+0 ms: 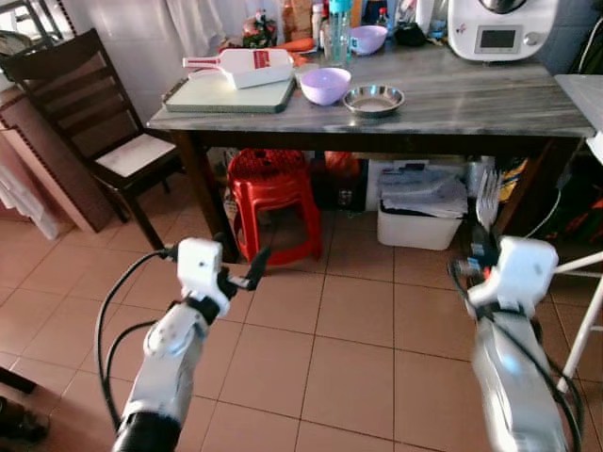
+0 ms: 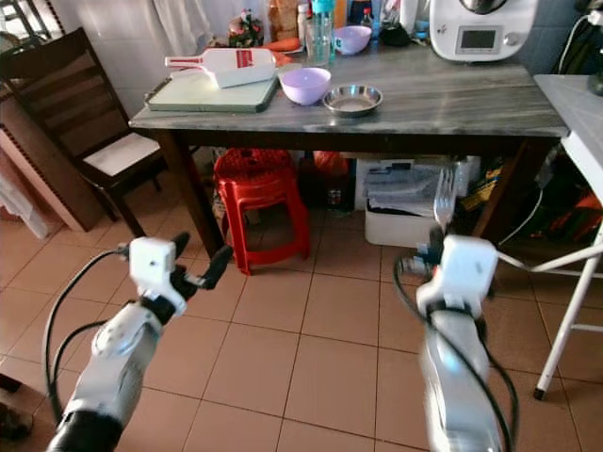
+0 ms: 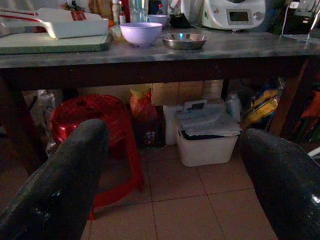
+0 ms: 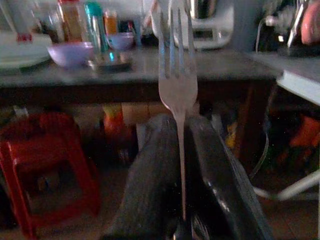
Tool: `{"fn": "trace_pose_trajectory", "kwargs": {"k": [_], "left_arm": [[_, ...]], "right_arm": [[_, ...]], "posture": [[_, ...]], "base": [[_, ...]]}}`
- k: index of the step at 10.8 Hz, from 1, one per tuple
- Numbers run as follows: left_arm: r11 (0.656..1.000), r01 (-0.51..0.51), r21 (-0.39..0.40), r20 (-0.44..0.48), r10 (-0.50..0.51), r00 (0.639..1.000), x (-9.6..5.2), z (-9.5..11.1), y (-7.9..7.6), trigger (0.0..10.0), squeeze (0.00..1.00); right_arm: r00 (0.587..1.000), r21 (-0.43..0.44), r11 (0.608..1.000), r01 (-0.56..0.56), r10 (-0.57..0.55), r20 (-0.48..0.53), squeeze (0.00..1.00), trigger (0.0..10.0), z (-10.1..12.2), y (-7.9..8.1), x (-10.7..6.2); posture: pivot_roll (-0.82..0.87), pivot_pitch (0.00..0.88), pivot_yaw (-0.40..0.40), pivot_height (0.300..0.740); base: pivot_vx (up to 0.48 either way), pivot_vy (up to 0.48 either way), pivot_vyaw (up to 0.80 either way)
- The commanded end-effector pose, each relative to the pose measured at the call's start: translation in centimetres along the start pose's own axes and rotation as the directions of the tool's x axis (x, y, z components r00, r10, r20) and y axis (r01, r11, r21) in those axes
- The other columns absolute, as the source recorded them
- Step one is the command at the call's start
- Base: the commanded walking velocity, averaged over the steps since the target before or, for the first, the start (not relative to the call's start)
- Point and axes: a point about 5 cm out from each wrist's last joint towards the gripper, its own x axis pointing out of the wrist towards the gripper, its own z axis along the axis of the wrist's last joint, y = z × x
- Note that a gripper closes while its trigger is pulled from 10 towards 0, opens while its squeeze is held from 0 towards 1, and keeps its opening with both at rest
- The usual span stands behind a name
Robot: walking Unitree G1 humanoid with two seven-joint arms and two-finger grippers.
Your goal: Setting the table
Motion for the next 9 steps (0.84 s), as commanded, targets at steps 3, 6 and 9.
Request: {"fn": "trace_pose_trajectory", "kwargs": {"k": [3,6,9], "left_arm": [[1.000,-0.006,0.009,0.011,0.006,1.000,-1.2,0.1,0.2,10.0,0.00],[1.000,0.012,-0.003,0.009,-0.012,1.000,-1.4,0.2,-0.1,10.0,0.00],[0.999,0.028,-0.017,0.001,-0.028,1.000,-1.6,0.1,-0.6,10.0,0.00]], "right_arm": [[1.000,0.001,1.000,-0.008,0.008,-0.028,0.00,10.0,-0.2,-0.4,-1.7],[0.999,0.012,1.000,-0.003,0.003,-0.039,0.00,10.0,-0.1,0.0,-2.3],[0.999,0.015,1.000,-0.004,0.005,-0.050,0.00,10.0,-0.2,0.3,-2.3]], "posture": [[0.04,0.000,0.098,0.740],[0.03,0.001,0.105,0.740],[0.04,0.006,0.103,0.740]], "base": [[0.335,0.000,0.00],[0.351,0.000,0.00],[0.352,0.000,0.00]]}}
